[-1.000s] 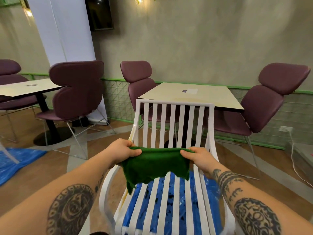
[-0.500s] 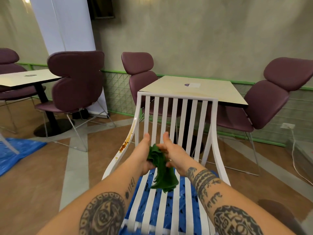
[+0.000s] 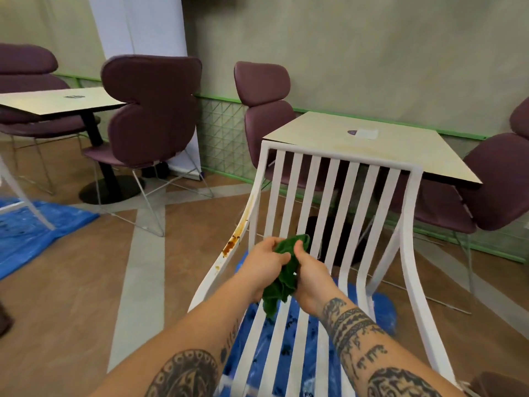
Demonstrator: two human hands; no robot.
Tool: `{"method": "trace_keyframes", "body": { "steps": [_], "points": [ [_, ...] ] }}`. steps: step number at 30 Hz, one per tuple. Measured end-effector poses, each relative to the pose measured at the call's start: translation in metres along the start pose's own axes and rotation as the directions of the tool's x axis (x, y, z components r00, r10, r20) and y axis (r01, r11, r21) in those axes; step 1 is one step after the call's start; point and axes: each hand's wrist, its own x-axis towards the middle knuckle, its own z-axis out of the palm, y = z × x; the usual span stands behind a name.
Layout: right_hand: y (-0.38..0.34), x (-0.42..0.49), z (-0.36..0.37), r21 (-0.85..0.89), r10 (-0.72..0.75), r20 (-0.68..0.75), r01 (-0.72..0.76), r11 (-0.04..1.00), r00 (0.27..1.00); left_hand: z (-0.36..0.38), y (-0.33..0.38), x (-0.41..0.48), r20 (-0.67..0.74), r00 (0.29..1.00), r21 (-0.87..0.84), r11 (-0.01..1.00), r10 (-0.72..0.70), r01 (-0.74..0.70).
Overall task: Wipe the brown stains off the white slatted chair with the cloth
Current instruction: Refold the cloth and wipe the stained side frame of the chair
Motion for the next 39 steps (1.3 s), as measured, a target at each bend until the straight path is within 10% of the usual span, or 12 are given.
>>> {"method": "trace_keyframes", "body": {
  "steps": [9,17,24,34,39],
  "points": [
    [-0.022,0.122,0.037,-0.182,-0.157,-0.195,0.122,0.976,0.968,-0.101,-0.008,0.09,-0.458,0.882,0.103,0.992,0.114,-0.074],
    [-0.08,0.25,0.081,-0.544,-0.496,-0.226,0.313,0.778,0.838,-0.152,-0.027,0.18,-0.319,0.917,0.009,0.967,-0.239,0.256],
    [-0.081,0.325,0.09,-0.896,-0.643,0.27,0.432,0.106,0.717,-0.156,-0.042,0.223,-0.17,0.93,-0.09,0.945,-0.326,0.315],
    [-0.059,0.299,0.068,-0.904,-0.37,0.422,0.415,-0.103,0.827,-0.152,-0.055,0.222,-0.174,0.933,-0.253,0.93,-0.316,0.267],
    [-0.071,0.301,0.082,-0.912,-0.528,0.366,0.408,-0.039,0.767,-0.149,-0.051,0.209,-0.186,0.934,-0.254,0.933,-0.306,0.255]
  ]
}}
